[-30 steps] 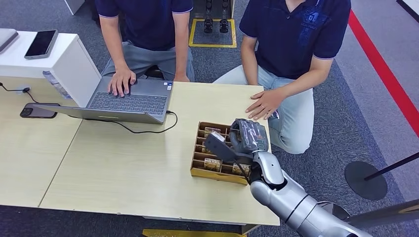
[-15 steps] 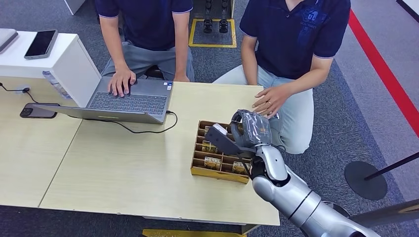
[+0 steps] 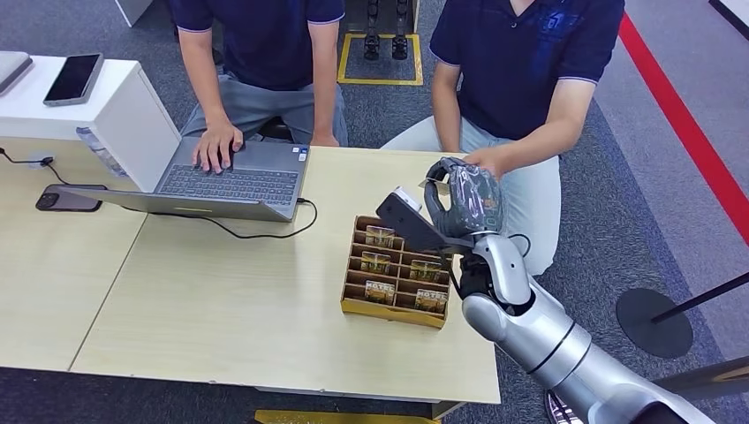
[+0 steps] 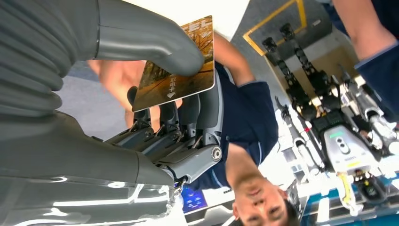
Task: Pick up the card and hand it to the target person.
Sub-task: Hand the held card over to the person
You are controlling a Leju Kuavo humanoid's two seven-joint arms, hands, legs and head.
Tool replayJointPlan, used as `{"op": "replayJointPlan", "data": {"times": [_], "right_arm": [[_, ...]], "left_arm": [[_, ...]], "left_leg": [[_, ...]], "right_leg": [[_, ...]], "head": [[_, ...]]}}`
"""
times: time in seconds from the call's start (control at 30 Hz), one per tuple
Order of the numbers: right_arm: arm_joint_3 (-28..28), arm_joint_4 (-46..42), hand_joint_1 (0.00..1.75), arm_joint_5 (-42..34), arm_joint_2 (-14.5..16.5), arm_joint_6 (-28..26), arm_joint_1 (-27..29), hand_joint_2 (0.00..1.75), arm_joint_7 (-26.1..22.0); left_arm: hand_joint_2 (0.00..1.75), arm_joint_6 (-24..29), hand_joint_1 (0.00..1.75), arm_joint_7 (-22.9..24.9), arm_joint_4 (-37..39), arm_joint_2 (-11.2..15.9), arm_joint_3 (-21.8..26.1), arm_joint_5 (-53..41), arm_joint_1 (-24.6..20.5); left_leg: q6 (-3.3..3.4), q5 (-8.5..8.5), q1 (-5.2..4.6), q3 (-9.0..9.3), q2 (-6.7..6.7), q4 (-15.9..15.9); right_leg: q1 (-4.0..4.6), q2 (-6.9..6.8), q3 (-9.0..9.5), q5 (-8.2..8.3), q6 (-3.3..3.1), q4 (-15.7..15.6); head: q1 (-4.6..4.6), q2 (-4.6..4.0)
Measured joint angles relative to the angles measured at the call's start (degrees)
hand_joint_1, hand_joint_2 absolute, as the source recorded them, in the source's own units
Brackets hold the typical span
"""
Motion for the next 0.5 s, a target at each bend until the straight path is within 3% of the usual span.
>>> {"op": "replayJointPlan", "data": {"times": [0.33,0.4,0.47,0.5], "right_arm": [[-0.4,-0.6,1.27,0.0,-0.1,-1.1,-0.9,1.75,0.1],[-0.4,-0.3,1.10,-0.1,-0.1,-1.2,-0.9,1.75,0.0],[-0.4,0.1,1.19,-0.2,-0.1,-1.2,-1.0,1.75,0.0],[-0.4,0.3,1.34,-0.2,-0.1,-1.3,-1.0,1.75,0.0]], "left_arm": [[1.75,-0.1,0.00,-0.1,0.0,0.0,0.0,-0.1,-0.2],[1.75,-0.2,0.00,-0.3,0.0,0.0,-0.1,-0.2,-0.3],[1.75,-0.4,0.00,-0.6,0.0,0.0,-0.1,-0.2,-0.4],[1.75,-0.5,0.00,-0.6,0.0,0.0,-0.2,-0.2,-0.4]], "left_leg": [[0.00,0.00,0.00,-0.01,0.00,0.0],[0.00,0.00,0.00,-0.01,-0.01,0.0],[0.00,0.00,0.00,-0.02,-0.01,0.0],[0.00,0.00,0.00,-0.02,-0.01,0.0]], "right_leg": [[0.00,0.00,0.00,0.00,0.00,0.0],[0.00,-0.01,0.00,0.00,0.00,0.0],[0.00,-0.01,0.00,0.00,0.00,0.0],[0.00,-0.01,0.00,0.00,0.00,0.0]], "head": [[0.00,0.00],[-0.01,0.00],[-0.01,0.00],[-0.01,0.00]]}}
